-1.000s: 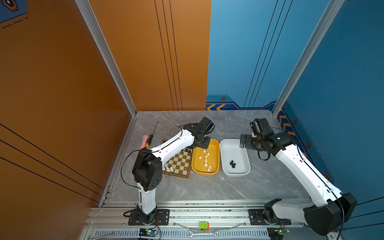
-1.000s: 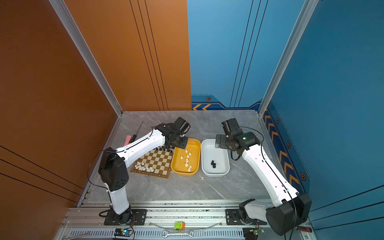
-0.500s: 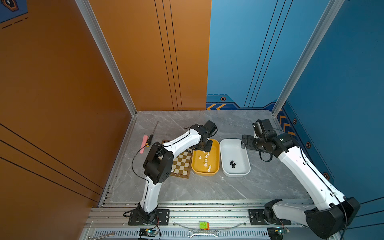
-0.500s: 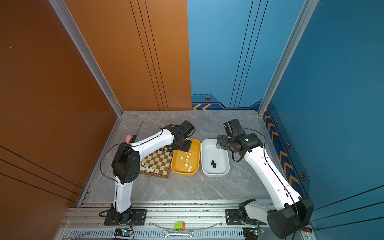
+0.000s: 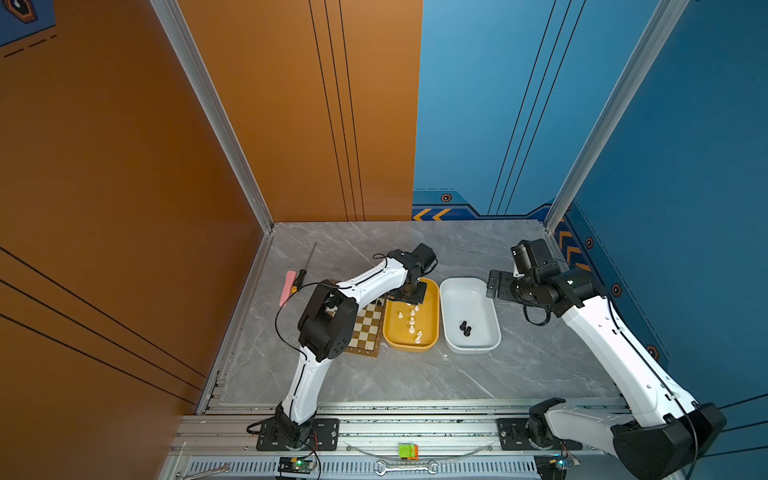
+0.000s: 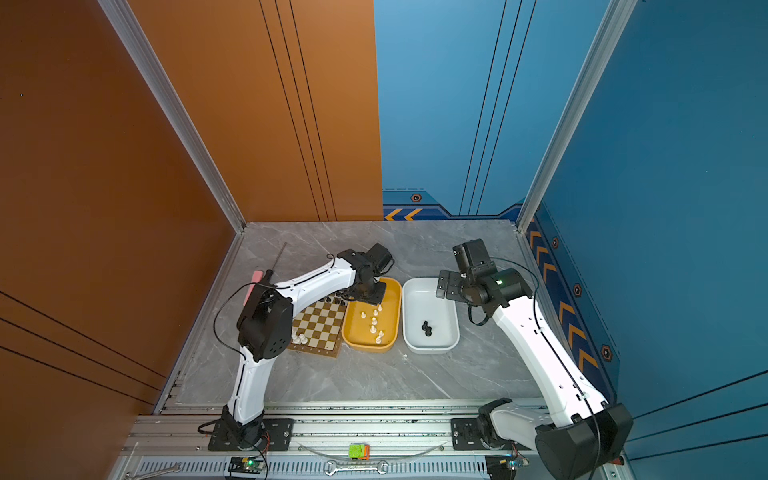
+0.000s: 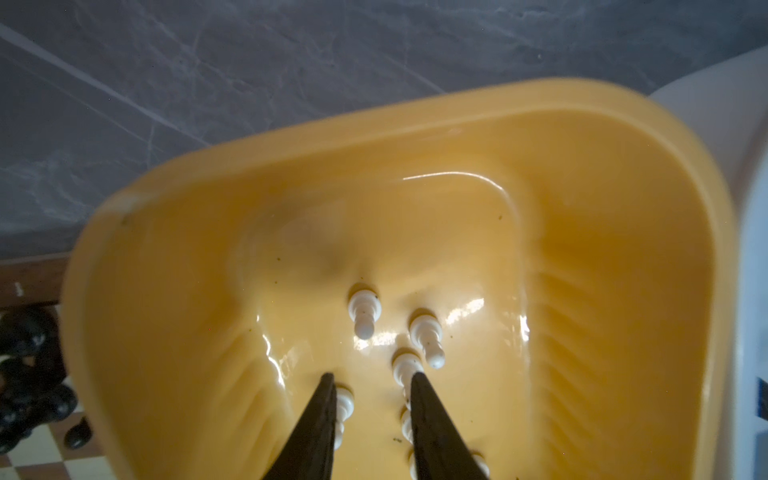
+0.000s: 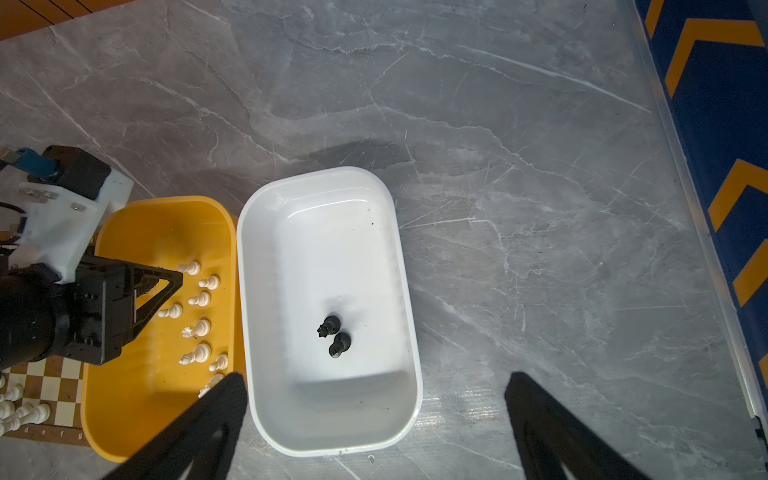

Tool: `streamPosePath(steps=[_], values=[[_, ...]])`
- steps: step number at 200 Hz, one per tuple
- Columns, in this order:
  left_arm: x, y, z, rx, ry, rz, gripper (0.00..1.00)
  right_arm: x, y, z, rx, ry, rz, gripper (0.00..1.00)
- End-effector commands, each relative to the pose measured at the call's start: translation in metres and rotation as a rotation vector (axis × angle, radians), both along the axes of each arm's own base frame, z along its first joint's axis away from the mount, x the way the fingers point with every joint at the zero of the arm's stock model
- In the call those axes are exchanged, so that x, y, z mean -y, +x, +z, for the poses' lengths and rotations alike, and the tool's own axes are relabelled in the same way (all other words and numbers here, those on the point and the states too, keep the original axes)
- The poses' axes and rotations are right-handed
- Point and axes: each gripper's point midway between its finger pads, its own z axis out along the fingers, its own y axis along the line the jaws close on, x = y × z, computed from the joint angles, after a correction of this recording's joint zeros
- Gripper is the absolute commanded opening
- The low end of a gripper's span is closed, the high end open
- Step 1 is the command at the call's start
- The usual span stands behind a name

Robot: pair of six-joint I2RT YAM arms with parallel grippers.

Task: Set up the chess pieces on the board
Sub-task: 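Lower the left gripper and grasp a white pawn in the yellow tray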

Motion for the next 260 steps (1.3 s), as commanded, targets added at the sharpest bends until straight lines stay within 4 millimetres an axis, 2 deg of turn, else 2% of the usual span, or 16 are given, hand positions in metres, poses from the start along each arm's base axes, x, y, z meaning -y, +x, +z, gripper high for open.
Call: streamPosePath(steps=[1,60,120,170,209,260], values=[[-0.002,0.005,-0.005,-0.019,0.005,0.008,0.31,0.004,-0.009,-0.001,-0.017,0.008,-0.011,1.0],[-0.009,0.011,-0.015,-0.04,0.012,0.012,0.28,0.005,-0.007,0.0,-0.013,0.001,-0.018,1.0],[-0.006,0.014,-0.022,-0.057,0.007,0.003,0.26,0.007,-0.006,-0.001,-0.014,-0.006,-0.029,1.0],[-0.003,0.014,-0.023,-0.064,0.007,-0.009,0.22,0.01,-0.007,-0.001,-0.013,-0.013,-0.038,1.0],[-0.002,0.014,-0.024,-0.068,0.007,-0.014,0.14,0.011,-0.007,0.0,-0.009,-0.015,-0.042,1.0],[-0.002,0.009,-0.029,-0.082,0.02,-0.021,0.13,0.013,-0.012,0.0,-0.004,-0.01,-0.045,1.0]])
